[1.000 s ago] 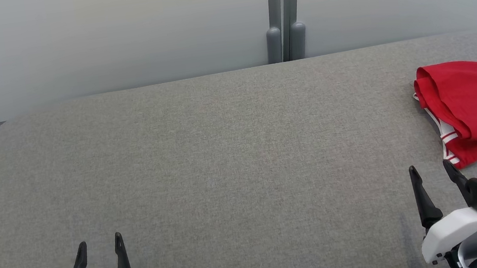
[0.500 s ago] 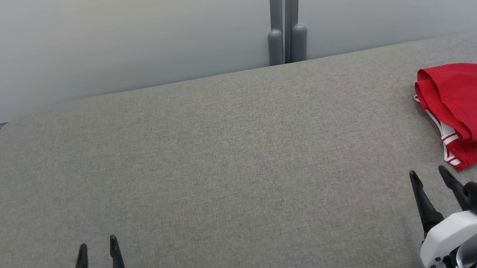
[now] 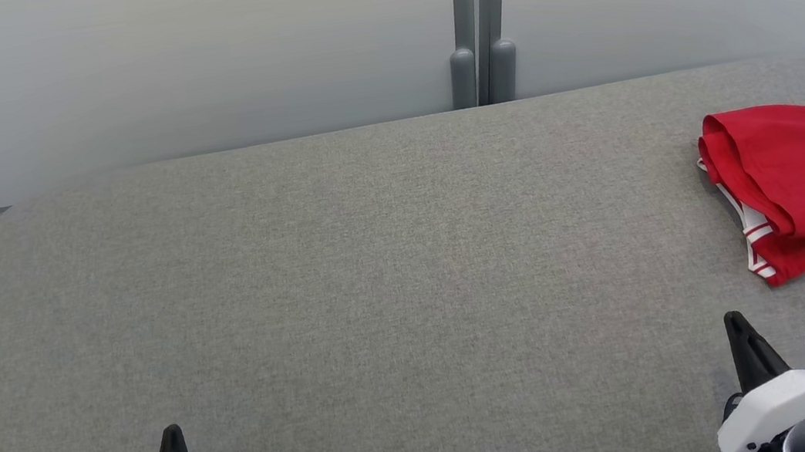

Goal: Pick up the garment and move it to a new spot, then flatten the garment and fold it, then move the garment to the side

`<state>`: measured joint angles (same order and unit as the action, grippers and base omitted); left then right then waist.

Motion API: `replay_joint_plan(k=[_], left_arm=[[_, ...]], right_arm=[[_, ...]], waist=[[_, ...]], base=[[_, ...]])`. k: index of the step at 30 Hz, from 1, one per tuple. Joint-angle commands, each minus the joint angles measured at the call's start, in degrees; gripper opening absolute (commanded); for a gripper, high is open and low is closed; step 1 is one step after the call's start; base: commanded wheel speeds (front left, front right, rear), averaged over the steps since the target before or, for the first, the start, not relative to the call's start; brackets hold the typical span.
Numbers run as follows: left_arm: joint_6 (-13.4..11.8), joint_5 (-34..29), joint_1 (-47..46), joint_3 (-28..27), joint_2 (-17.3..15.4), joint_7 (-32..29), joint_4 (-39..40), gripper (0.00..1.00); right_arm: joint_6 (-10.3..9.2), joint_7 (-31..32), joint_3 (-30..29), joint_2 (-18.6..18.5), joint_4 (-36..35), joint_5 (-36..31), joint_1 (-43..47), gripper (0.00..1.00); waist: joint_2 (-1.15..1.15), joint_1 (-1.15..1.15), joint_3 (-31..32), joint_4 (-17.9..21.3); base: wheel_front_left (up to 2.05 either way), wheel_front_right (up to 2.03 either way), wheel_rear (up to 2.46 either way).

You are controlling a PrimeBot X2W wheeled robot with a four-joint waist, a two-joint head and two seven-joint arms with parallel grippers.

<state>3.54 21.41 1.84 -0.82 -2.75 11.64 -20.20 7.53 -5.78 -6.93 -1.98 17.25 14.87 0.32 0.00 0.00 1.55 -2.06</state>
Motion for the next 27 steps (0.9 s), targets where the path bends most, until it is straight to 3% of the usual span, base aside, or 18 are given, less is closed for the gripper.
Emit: replay_joint_plan(k=[1, 27], left_arm=[[0.3, 1.6, -2.0, -0.1, -0.2, -0.2, 1.0, 0.0], [1.6, 25.1, -6.0, 0.4, -0.2, -5.9, 1.2, 0.0]], right_arm=[[-0.01, 0.2, -0.3, -0.3, -1.2, 1.9, -1.0, 0.0], [-0.02, 4.0, -1.8, -0.6, -4.1, 27.4, -0.9, 0.0]], waist=[[0.0, 0.0, 0.0, 0.0], [0.0, 0.0, -0.4, 0.5]], base=[[0.0, 0.0, 0.0], [0.0, 0.0, 0.0]])
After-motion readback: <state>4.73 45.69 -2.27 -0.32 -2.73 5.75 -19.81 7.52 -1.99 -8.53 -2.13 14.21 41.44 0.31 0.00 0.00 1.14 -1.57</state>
